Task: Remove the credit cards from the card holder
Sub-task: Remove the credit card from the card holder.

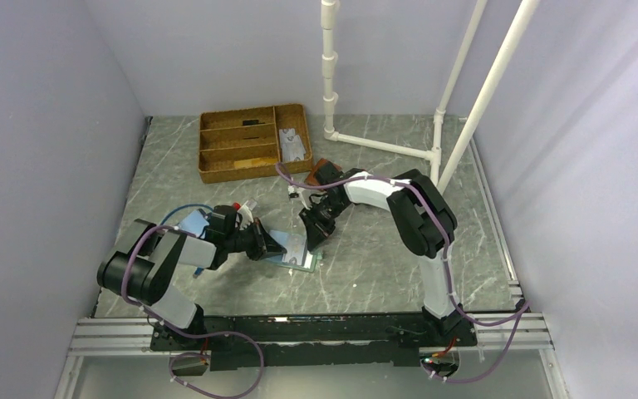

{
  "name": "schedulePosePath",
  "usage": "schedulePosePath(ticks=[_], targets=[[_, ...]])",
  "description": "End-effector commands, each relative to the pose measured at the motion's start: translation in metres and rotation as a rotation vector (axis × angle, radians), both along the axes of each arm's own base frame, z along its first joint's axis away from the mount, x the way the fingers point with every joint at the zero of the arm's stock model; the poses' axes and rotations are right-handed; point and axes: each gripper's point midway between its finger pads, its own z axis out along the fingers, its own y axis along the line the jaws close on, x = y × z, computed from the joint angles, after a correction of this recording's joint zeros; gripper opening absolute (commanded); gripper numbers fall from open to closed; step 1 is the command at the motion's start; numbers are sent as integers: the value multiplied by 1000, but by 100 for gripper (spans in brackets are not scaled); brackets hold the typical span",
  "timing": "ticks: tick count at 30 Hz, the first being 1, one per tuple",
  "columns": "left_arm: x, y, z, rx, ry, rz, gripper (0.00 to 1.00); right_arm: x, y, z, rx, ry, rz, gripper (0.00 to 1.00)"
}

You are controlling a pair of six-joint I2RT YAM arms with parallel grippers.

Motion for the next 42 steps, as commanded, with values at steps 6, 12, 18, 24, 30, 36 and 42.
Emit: schedulePosePath(ticks=[6, 12, 18, 24, 30, 36, 42], targets=[[-2, 6, 5, 24, -35, 10, 0, 2, -2, -28, -96, -5, -17, 15], [-3, 7, 2, 36, -16, 15, 0, 4, -4, -37, -138, -13, -33, 15], [5, 7, -1, 43, 2, 27, 0, 4, -6, -40, -159, -24, -32, 15], [6, 23, 1, 121, -17, 57, 0, 5, -8, -43, -176, -25, -32, 15], [3, 30, 1, 143, -17, 79, 0, 3, -8, -45, -182, -23, -27, 15], [3, 41, 9, 176, -37, 110, 0, 3, -7, -42, -175, -25, -19, 16], [5, 54, 26, 237, -96, 156, 0, 2, -6, -40, -166, -25, -11, 16]])
